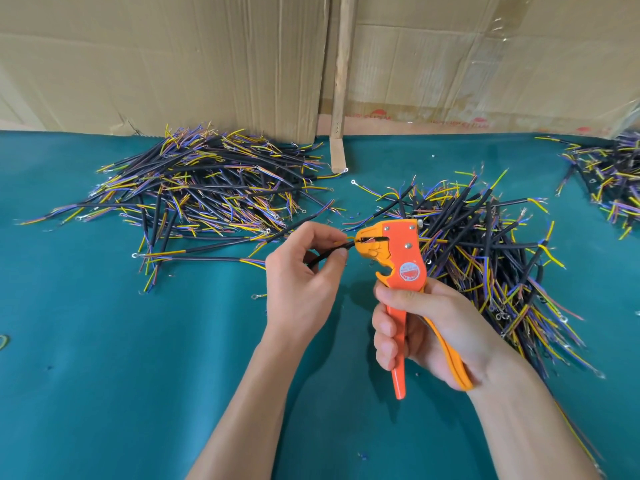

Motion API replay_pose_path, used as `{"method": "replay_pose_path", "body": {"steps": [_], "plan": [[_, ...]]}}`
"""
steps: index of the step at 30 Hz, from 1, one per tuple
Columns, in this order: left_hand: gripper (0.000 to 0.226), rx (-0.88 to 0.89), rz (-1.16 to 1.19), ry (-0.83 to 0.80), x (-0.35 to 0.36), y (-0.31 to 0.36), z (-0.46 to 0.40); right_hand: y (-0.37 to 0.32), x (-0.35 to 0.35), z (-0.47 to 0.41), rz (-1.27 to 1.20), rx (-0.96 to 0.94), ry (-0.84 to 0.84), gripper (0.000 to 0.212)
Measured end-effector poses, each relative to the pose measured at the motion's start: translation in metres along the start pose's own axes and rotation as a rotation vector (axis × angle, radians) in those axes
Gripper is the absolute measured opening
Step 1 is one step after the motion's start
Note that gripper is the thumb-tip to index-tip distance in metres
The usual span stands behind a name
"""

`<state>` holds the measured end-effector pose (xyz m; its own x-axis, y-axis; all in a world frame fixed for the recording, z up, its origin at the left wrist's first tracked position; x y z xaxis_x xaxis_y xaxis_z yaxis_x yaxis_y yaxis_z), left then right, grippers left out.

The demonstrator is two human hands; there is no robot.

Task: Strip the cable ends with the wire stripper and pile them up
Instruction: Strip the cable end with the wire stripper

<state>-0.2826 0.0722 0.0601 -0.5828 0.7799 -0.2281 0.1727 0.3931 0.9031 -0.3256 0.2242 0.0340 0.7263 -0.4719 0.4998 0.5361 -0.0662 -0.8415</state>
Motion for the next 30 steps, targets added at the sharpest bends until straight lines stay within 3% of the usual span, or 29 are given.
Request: {"method": "replay_pose_path", "body": {"steps": [17, 24, 30], "plan": [[0.024, -0.016, 0.025, -0.018, 0.0004, -0.0017, -0.0009, -0.0012, -0.0017, 0.0019, 0.021, 0.018, -0.04, 0.014], [0.022, -0.019, 0.015, -0.009, 0.0, -0.0024, 0.0004, 0.0007, -0.0009, 0.0015, 0.023, 0.01, 0.017, 0.026], [0.023, -0.052, 0.043, -0.032, 0.0051, -0.0074, -0.0003, 0.0024, -0.0071, -0.0008, 0.112, -0.014, 0.16, 0.052]]}}
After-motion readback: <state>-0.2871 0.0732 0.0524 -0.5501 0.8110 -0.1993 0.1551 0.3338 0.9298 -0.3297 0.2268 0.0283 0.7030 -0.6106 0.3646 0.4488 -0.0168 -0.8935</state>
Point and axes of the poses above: each hand's wrist, its own z-axis away from the middle knuckle, its own x-axis out of the palm, y = z × x, the point moved 6 cm from there along -z, towards the middle knuckle, and after that the axes turned 8 degrees about -y, right-handed, at the moved point
